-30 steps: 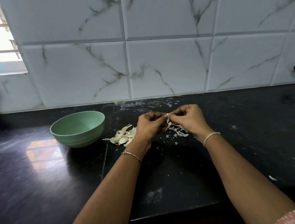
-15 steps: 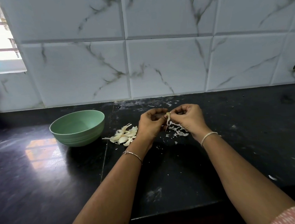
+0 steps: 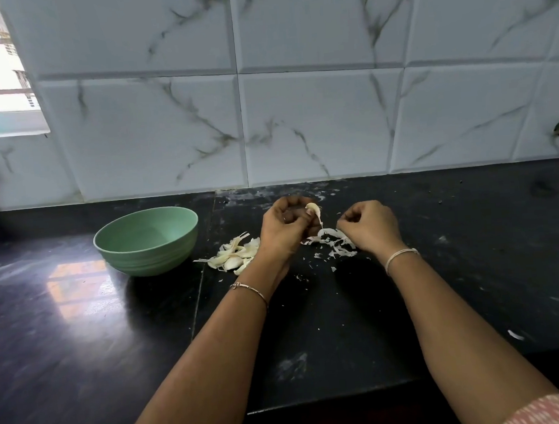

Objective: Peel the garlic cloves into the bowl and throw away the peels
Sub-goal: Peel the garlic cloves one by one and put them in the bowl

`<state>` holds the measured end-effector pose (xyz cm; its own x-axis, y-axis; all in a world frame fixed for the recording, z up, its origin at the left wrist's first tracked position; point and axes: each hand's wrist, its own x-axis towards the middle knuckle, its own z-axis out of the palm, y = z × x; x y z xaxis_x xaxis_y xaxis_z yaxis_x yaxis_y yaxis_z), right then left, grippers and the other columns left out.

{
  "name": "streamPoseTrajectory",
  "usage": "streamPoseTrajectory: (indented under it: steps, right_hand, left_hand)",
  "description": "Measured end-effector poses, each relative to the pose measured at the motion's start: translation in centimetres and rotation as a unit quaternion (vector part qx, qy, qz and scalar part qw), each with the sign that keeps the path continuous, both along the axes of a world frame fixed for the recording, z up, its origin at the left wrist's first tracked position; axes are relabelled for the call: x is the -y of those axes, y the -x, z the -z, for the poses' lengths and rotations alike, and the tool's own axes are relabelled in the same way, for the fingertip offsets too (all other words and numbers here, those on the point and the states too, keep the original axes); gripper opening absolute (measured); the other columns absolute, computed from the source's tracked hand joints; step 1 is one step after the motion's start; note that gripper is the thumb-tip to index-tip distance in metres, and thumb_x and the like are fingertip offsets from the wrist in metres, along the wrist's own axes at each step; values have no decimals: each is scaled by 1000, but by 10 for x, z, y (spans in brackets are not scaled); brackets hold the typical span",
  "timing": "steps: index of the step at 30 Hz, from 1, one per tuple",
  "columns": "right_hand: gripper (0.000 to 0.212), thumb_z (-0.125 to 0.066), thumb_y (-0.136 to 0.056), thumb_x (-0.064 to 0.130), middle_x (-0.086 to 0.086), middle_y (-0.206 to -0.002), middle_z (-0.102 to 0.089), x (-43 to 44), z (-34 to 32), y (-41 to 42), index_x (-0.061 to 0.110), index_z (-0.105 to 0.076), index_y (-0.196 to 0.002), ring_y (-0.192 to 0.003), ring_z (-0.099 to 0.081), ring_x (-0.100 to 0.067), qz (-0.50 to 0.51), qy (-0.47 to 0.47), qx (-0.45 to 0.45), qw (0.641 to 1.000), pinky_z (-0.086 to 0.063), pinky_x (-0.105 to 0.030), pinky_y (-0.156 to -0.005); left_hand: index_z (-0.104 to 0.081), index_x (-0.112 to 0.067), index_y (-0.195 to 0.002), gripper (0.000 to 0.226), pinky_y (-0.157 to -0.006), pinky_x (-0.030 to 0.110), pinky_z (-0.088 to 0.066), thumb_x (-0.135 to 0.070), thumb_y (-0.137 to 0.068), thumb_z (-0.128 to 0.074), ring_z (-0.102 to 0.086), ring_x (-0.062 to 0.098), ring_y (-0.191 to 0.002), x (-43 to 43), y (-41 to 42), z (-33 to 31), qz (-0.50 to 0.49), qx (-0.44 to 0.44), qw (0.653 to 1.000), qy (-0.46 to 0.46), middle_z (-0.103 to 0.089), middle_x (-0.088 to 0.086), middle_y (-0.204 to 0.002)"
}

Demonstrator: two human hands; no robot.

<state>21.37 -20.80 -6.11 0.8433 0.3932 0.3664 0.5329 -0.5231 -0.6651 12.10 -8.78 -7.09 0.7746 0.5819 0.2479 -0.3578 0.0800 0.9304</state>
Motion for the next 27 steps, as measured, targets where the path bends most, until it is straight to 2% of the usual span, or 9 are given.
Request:
streamPoseTrajectory:
  steps: [3,6,9,12,14,16,18,24,27]
  right_hand:
    - [10,-70,-87,25,-2,-92,-72,5,-2,-2,18,-78,-86,-95,-65,-22,-16,104,29,994,-48,-30,-84]
    - [23,-81,-75,15,3,-71,-68,8,-3,-1,20,-64,-60,-80,-67,-18,-13,98,35,994,-46,-25,-71]
    - [28,-80,-73,5,6,-66,-61,6,-3,0,16,-56,-65,-65,-59,-9,-55,13,20,998,-42,-18,-58]
    - [6,-65,-91,5,-1,-79,-64,-1,-4,5,5,-63,-96,-67,-59,-7,-146,-161,-97,971,-49,-13,-57]
    - [17,-59,-96,17,-5,-83,-67,-4,-5,8,3,-66,-102,-70,-60,-11,-178,-207,-164,948,-52,-19,-60]
    - [16,-68,-90,25,-6,-82,-70,-7,-1,8,10,-71,-93,-72,-63,-13,-173,-174,-113,963,-55,-26,-67]
    - [8,-76,-84,20,-2,-78,-71,-10,2,7,14,-74,-88,-72,-65,-13,-146,-143,-37,978,-56,-31,-70]
    - [8,-70,-87,15,0,-80,-72,-13,4,8,13,-75,-93,-74,-68,-14,-98,-73,84,989,-58,-36,-76]
    - [10,-65,-90,14,-1,-83,-72,-13,4,11,13,-73,-96,-73,-63,-12,-95,-32,129,987,-53,-29,-72]
  left_hand:
    - [-55,-8,-101,18,-76,36,-58,7,-92,-55,-66,14,-66,2,0,0,4,-13,1000,0,-70,11,-85]
    - [-55,-9,-97,16,-72,35,-57,6,-92,-55,-65,13,-64,1,0,1,-10,-19,1000,-7,-68,10,-82]
    - [-60,-9,-98,13,-58,24,-55,1,-89,-63,-62,13,-65,-1,-2,3,-38,-27,998,-37,-65,13,-86]
    - [-64,-15,-87,13,-63,29,-55,-4,-85,-71,-63,17,-69,-4,-4,5,-85,-45,994,-57,-68,13,-85]
    - [-64,-16,-81,16,-70,36,-58,-4,-83,-73,-63,17,-67,-5,-4,5,-107,-50,991,-55,-69,9,-79]
    - [-63,-15,-77,17,-74,39,-59,-3,-81,-74,-64,17,-65,-5,-4,5,-114,-50,991,-56,-69,7,-75]
    - [-63,-14,-76,16,-75,39,-60,-2,-80,-74,-66,17,-66,-4,-3,5,-113,-52,991,-56,-69,7,-74]
    - [-63,-8,-77,15,-55,26,-51,-4,-78,-78,-62,15,-57,0,-1,2,-81,-44,996,-19,-67,9,-67]
    - [-65,-5,-85,15,-52,24,-53,-5,-79,-78,-61,11,-54,0,0,1,-63,-48,997,-14,-67,7,-67]
